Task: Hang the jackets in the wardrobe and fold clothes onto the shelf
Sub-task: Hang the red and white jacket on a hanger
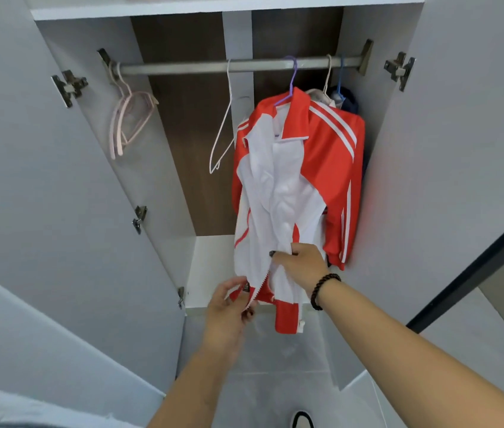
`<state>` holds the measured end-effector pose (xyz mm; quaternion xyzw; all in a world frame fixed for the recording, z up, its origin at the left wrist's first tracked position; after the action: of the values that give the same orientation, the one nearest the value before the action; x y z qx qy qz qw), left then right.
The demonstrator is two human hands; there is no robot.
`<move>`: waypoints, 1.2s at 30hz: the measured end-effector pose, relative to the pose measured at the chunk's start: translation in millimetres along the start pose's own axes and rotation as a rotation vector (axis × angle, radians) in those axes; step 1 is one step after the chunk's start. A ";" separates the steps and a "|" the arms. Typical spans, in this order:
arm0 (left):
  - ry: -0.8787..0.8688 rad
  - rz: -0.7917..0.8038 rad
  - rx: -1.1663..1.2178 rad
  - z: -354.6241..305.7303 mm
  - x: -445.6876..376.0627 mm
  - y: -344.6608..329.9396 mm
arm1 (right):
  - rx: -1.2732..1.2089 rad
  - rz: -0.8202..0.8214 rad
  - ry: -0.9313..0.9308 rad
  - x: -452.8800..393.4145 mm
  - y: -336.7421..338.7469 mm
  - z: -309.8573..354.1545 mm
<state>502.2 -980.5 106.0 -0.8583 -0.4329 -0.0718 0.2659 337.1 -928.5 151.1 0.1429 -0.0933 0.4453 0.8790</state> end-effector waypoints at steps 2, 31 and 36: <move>-0.052 0.028 -0.258 -2.6 4.9 -6.0 | -0.061 0.054 -0.037 6.2 -4.1 -4.7; 0.091 0.203 -0.105 -12.5 -1.9 -49.4 | -0.266 0.146 -0.408 65.0 42.7 -46.7; 0.125 0.191 -0.197 -14.7 -3.2 -58.7 | -0.464 0.287 -0.441 78.4 6.7 -62.1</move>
<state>456.0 -962.0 140.5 -0.9115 -0.3227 -0.1415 0.2122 379.9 -844.7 116.6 0.0174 -0.3987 0.4896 0.7753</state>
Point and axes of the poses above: each hand's wrist, its own x-axis away from the middle knuckle, its own y-axis out of the back of the hand, z = x × y, the point moved 4 cm from there along -x, towards the middle knuckle, and after that the axes turned 9 degrees about z, right-handed, at the moved point
